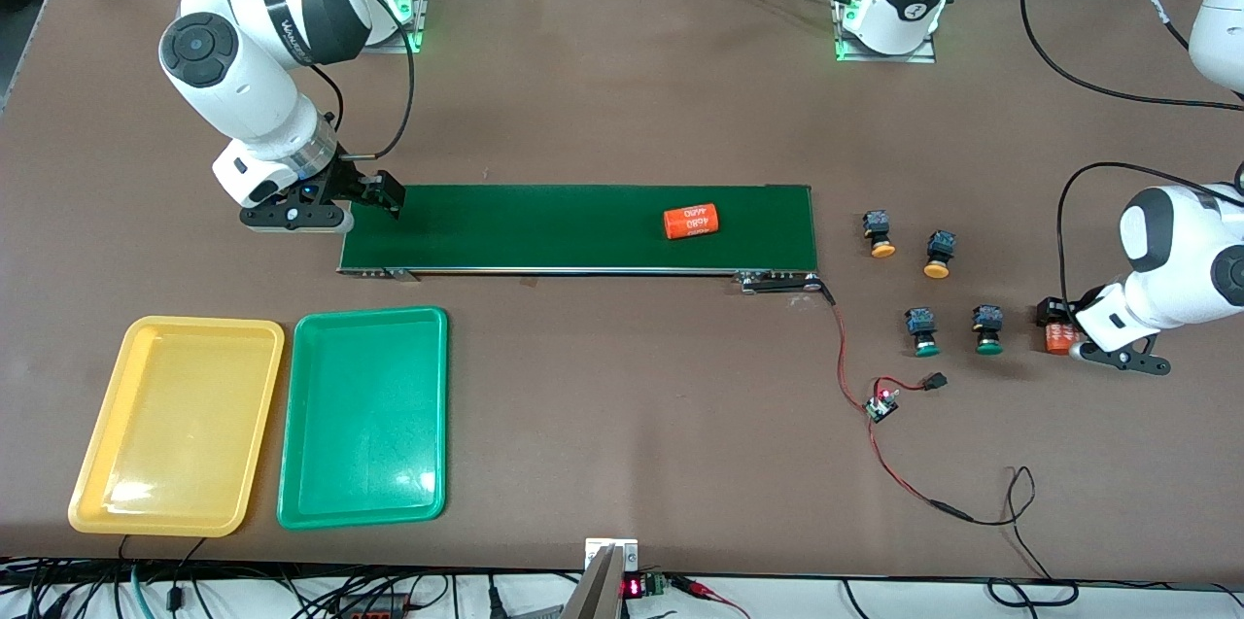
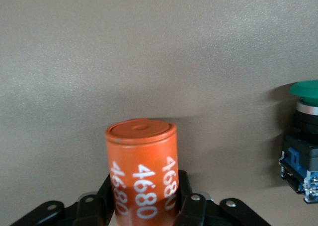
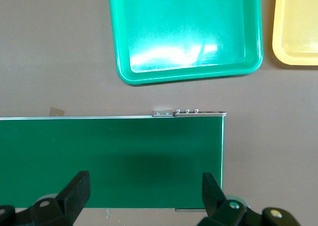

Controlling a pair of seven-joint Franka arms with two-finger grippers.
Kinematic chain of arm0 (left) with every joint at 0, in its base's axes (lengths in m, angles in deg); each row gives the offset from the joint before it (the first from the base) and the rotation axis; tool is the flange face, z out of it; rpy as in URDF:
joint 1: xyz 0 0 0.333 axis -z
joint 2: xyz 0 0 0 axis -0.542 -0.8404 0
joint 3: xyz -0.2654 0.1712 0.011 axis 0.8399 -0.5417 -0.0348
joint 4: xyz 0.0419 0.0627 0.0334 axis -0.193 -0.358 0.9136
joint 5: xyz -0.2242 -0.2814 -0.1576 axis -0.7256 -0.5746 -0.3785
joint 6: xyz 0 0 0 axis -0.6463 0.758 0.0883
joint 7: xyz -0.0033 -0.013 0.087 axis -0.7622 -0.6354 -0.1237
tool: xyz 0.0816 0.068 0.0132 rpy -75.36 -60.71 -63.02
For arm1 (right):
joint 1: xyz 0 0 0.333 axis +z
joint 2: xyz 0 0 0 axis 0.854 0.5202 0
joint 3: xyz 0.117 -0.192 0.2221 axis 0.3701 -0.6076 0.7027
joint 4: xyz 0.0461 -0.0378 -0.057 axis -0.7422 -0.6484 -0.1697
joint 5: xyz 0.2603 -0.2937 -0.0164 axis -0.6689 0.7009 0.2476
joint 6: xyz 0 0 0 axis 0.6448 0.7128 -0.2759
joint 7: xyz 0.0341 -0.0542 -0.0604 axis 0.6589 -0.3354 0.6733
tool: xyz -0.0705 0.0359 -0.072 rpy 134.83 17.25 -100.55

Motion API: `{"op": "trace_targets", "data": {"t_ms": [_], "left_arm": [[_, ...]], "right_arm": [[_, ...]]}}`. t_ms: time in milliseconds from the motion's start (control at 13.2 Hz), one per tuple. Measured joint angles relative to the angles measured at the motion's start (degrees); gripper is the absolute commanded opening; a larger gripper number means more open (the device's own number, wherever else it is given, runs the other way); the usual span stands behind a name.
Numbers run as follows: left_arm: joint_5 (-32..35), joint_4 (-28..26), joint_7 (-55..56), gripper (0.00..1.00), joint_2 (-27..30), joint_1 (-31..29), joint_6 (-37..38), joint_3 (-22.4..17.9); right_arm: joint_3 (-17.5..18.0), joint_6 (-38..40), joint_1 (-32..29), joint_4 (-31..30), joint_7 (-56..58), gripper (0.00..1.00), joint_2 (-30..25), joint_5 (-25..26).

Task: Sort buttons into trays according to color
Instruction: 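Carry the second cylinder with the left gripper onto the board, release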

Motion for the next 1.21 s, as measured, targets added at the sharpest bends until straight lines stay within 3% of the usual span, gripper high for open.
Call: {"op": "trace_targets", "data": {"t_ms": [151,454,605,831,983,1209], "left_arm": [[0.0,1.2,-0.6,0.26,0.3,-0.1,4.1,1.4],[0.0,6.0,-1.9,0.24,5.7,-0.5,21.5,11.4],[-0.3,6.2,-2.6,0.15,9.1,-1.1,33.0,18.5],[-1.3,5.6,-2.6,0.15,9.8,-0.8,46.7,32.7],[-3.3,3.7,-4.6,0.15,8.7,0.7,47.4,38.0],[-3.2,0.3,-9.0,0.14,4.0,6.4,39.9,39.3]], "right_arm": [[0.0,0.0,0.0,0.0,0.0,1.00,0.0,0.0],[-0.2,-0.1,0.0,0.0,0.0,1.00,0.0,0.0],[-0.3,-0.1,0.0,0.0,0.0,1.00,0.0,0.0],[-0.4,-0.1,0.0,0.0,0.0,1.00,0.0,0.0],[-0.4,-0.1,0.0,0.0,0.0,1.00,0.0,0.0],[-0.6,-0.1,0.0,0.0,0.1,1.00,0.0,0.0]]}}
